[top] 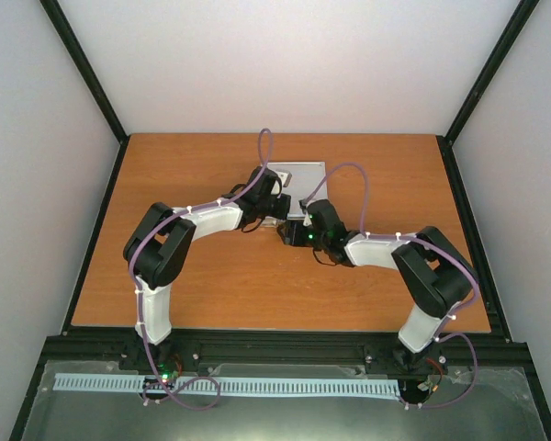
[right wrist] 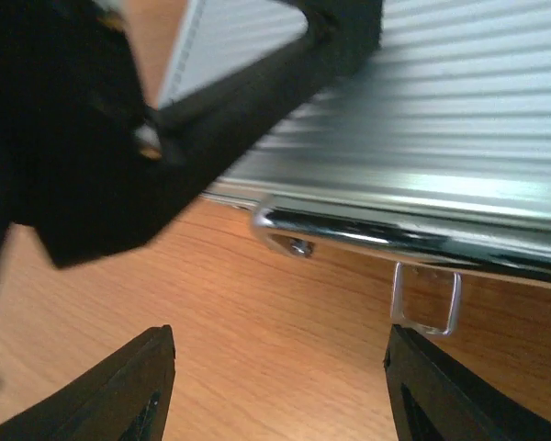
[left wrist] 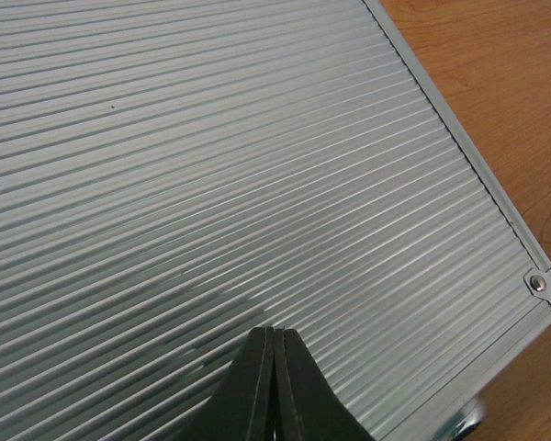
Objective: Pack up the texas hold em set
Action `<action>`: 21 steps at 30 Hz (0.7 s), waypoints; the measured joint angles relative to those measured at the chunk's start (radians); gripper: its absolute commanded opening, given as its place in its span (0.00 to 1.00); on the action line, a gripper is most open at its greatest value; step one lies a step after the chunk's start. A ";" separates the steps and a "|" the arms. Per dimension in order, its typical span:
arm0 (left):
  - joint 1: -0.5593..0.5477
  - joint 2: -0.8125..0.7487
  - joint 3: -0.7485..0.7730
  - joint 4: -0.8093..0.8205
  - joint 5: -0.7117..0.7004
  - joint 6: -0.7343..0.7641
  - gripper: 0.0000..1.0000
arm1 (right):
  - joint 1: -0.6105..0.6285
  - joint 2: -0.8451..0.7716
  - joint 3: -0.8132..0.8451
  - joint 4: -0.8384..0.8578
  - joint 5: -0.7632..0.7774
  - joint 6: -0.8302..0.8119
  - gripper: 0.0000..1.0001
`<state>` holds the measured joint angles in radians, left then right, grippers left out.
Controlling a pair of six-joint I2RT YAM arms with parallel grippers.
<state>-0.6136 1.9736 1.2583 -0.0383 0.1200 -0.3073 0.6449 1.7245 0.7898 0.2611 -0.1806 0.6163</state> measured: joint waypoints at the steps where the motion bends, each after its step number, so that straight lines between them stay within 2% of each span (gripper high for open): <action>1: 0.000 0.000 0.000 0.000 0.000 0.000 0.01 | -0.002 -0.013 0.000 0.001 -0.010 0.004 0.64; 21: 0.000 -0.002 -0.011 0.018 0.000 0.000 0.01 | -0.028 0.008 0.015 -0.047 0.017 -0.014 0.65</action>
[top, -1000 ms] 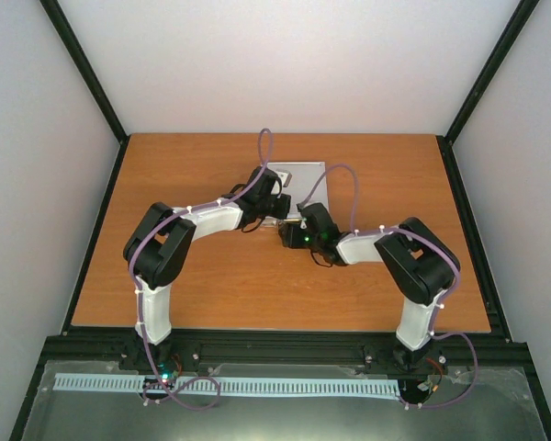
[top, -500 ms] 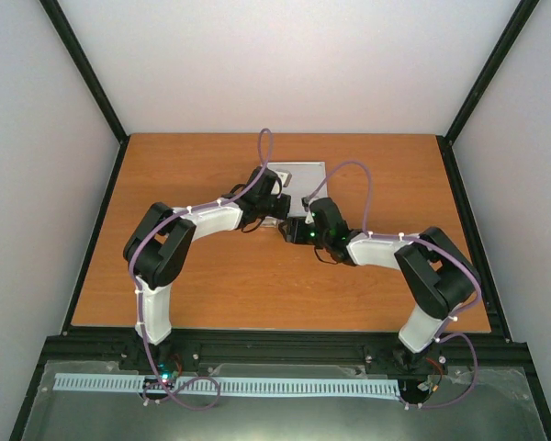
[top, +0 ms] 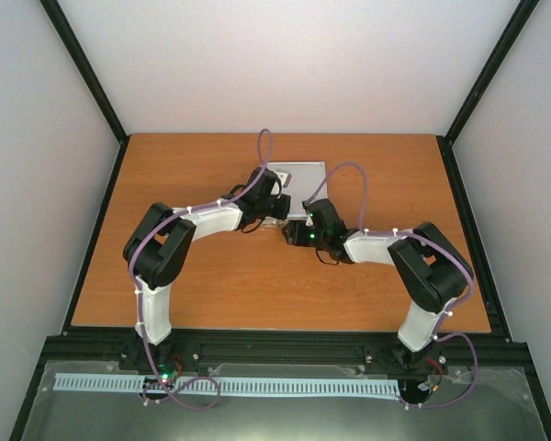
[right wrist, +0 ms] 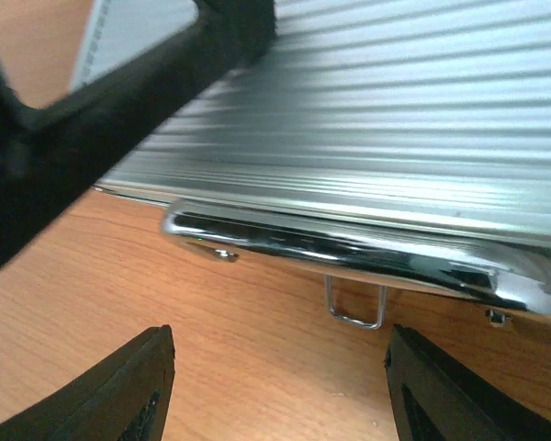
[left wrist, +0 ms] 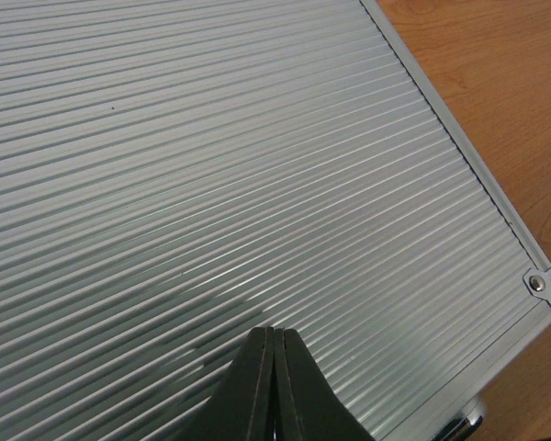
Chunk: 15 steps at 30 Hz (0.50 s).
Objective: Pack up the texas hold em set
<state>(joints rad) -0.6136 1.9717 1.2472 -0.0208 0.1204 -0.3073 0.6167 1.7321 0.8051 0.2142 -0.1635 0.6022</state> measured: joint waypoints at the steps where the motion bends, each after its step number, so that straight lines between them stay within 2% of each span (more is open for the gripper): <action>1: 0.000 0.000 0.000 0.000 0.000 0.000 0.01 | 0.000 0.010 0.004 -0.002 0.002 -0.002 0.65; 15: 0.000 -0.001 0.000 0.000 -0.002 0.001 0.01 | 0.000 0.104 0.056 0.011 0.016 -0.039 0.64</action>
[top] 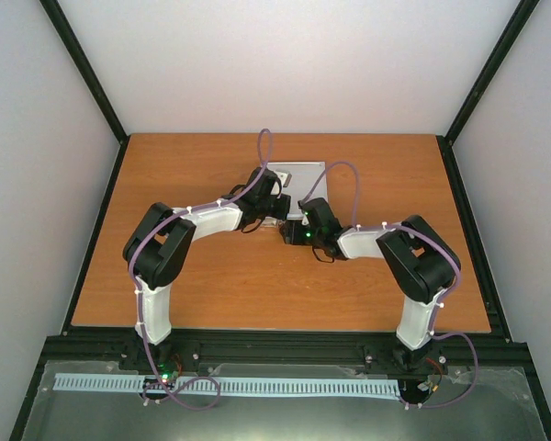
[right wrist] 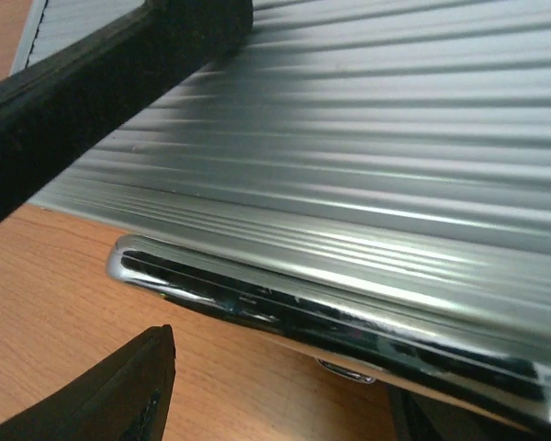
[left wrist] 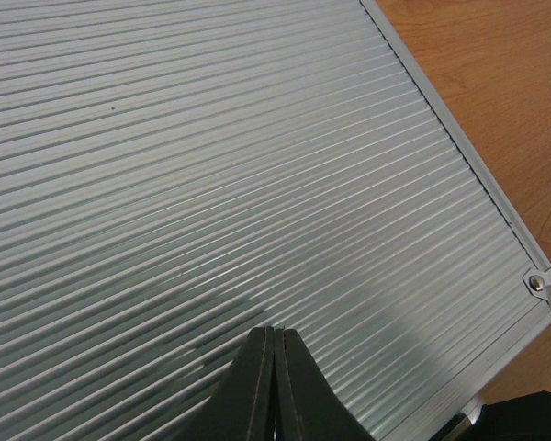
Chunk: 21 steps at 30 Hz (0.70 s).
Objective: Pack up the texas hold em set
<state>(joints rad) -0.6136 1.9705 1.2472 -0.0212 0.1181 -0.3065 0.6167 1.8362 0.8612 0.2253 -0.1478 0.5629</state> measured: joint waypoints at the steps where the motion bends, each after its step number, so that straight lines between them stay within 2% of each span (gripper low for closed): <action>1: 0.000 0.000 0.000 0.000 0.000 0.000 0.01 | 0.000 0.003 0.002 0.003 -0.003 0.000 0.64; 21: 0.000 0.000 0.000 0.000 -0.003 0.000 0.01 | -0.006 -0.060 -0.028 0.033 -0.025 0.030 0.65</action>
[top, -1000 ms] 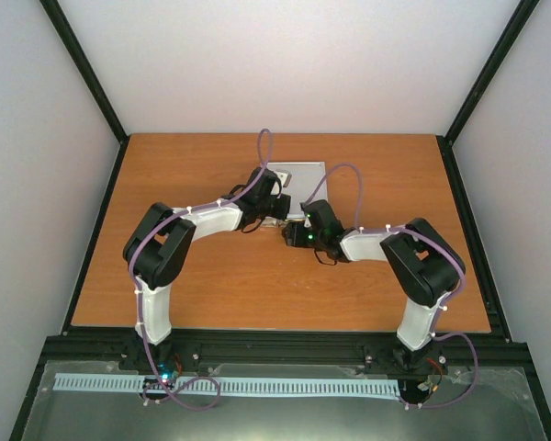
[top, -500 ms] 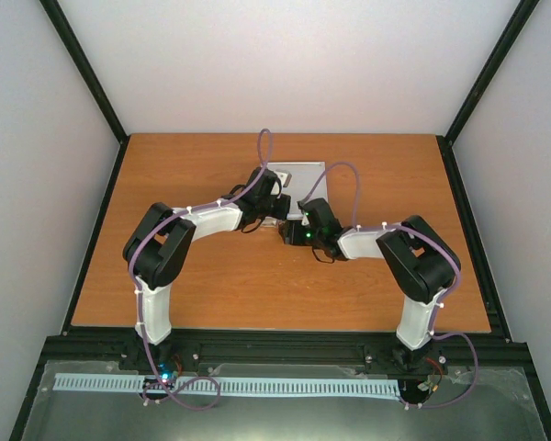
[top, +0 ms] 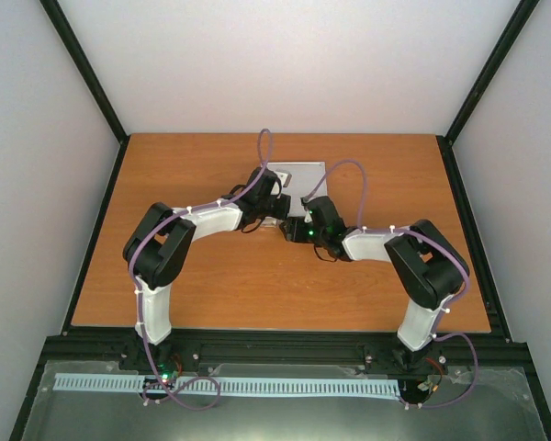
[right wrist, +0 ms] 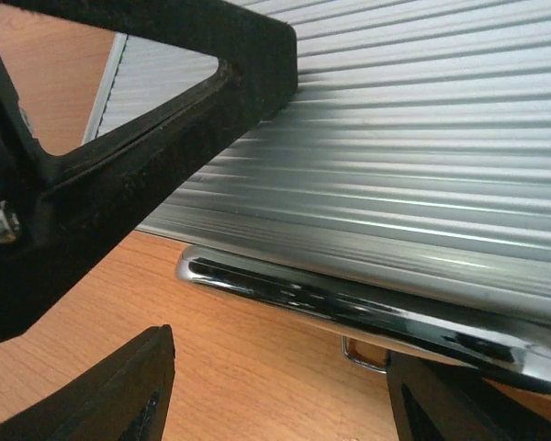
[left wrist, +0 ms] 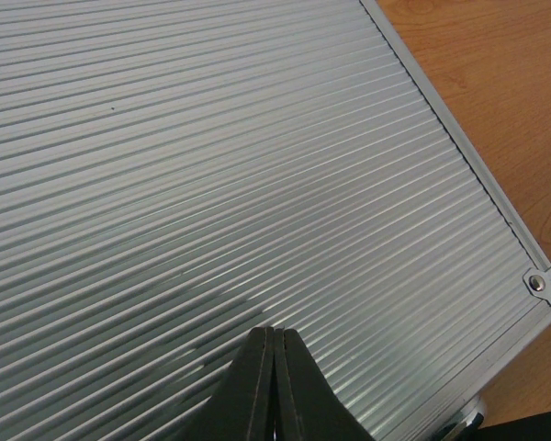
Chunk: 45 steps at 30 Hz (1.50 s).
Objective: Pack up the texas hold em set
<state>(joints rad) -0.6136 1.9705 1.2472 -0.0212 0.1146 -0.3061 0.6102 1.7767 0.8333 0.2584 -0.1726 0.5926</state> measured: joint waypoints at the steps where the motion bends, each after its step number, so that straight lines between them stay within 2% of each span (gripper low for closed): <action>1: 0.000 0.000 0.000 0.000 0.000 0.000 0.01 | -0.001 0.000 0.000 0.001 0.000 0.000 0.65; 11: 0.000 0.000 -0.002 0.002 0.000 0.000 0.01 | -0.006 0.000 0.002 -0.004 0.008 0.003 0.66; 22: 0.000 0.000 -0.002 0.003 0.000 0.000 0.01 | -0.004 0.053 0.048 -0.081 0.019 0.003 0.68; 33: 0.000 0.000 -0.001 0.003 -0.003 0.000 0.01 | -0.003 0.077 0.056 -0.040 -0.016 0.034 0.68; 45: 0.000 0.001 0.001 0.002 -0.003 0.007 0.01 | -0.041 0.050 -0.036 0.117 -0.132 0.218 0.67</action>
<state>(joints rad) -0.6136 1.9717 1.2480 -0.0196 0.1112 -0.2989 0.5690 1.8271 0.7975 0.3752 -0.3050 0.8104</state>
